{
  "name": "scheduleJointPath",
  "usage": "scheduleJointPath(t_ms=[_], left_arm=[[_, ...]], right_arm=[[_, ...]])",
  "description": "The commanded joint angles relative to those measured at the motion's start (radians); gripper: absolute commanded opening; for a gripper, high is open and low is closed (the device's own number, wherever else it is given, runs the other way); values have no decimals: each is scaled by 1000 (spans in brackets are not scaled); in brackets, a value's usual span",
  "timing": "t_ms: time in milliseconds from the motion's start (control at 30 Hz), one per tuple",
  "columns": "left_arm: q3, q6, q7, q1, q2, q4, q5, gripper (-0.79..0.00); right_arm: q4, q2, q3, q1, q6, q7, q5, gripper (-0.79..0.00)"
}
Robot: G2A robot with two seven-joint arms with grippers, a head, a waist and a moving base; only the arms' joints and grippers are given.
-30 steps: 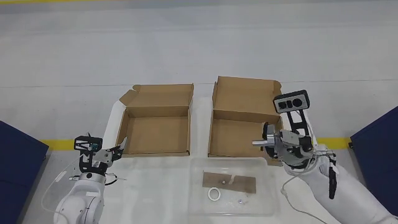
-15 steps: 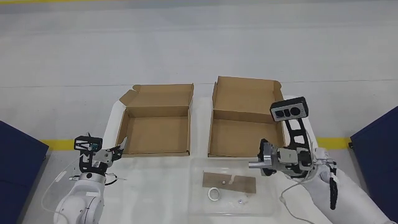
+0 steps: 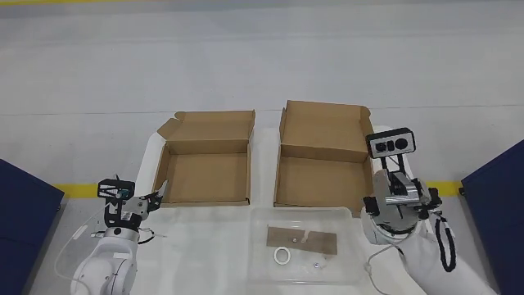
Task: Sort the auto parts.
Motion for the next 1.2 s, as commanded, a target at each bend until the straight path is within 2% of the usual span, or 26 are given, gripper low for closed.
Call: scheduleJointPath(t_ms=[0,133,433,600,767,1167], left_arm=[[0,0,0,0,0,0,0,0],[0,0,0,0,0,0,0,0],[0,0,0,0,0,0,0,0],[0,0,0,0,0,0,0,0],[0,0,0,0,0,0,0,0],[0,0,0,0,0,0,0,0]], right_arm=[[5,-9,7,-10,5,5,31,-785],[19,-23,22,-21,18,18,7,-785],[41,-33,61,-22,72,-35,-275,-785],[30,-39,77,-32,98,-62,-366,-785],[29,-49,85,-44,110,-62,-368,-785],[34,-86,102,-70,103,-19,-184,-785]])
